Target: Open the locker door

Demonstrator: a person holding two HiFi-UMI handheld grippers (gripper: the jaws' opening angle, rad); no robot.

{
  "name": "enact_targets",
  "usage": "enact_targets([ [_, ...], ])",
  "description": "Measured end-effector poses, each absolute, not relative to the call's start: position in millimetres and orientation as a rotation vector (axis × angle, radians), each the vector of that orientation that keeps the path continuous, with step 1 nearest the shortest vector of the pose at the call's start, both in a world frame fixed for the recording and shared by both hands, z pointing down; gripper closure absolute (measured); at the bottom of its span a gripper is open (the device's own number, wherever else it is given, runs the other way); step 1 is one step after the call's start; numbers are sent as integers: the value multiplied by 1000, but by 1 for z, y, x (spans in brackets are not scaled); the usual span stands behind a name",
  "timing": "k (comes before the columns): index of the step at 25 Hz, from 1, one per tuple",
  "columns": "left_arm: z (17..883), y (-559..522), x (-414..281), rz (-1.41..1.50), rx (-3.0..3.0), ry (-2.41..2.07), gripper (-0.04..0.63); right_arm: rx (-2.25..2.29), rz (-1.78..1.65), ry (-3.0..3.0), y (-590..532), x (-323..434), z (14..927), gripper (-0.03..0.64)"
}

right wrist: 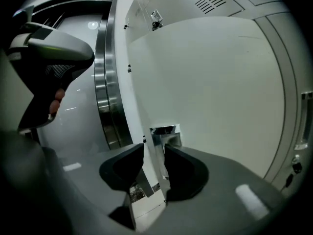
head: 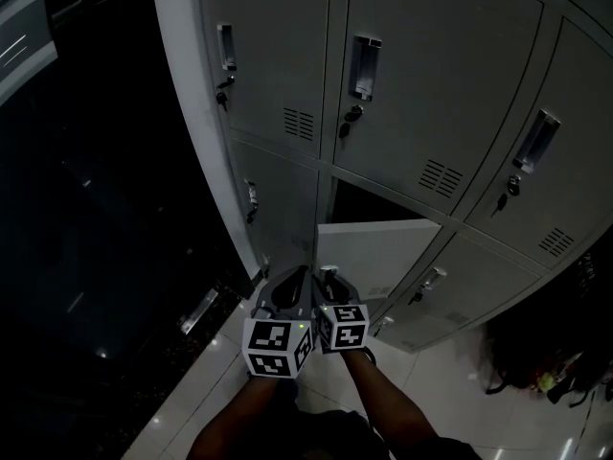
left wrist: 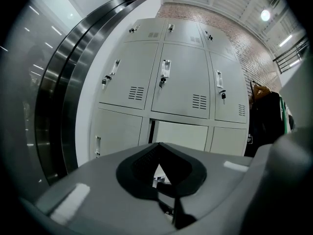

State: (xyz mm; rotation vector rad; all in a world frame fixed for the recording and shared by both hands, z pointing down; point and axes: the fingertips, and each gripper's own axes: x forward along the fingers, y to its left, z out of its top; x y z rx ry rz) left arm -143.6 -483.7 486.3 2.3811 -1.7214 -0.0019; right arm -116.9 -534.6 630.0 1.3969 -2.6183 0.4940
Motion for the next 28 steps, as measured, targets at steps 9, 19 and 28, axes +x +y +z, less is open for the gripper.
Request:
enact_targets([
  [9, 468, -452, -133, -12, 2363, -1731, 589, 1345, 533, -2584, -491, -101, 631, 502],
  [19, 453, -415, -121, -19, 2326, -1753, 589, 1296, 573, -2558, -445, -76, 630, 503],
  [28, 445, -386, -108, 11, 2317, -1745, 589, 1290, 570, -2514, -412, -51, 630, 518],
])
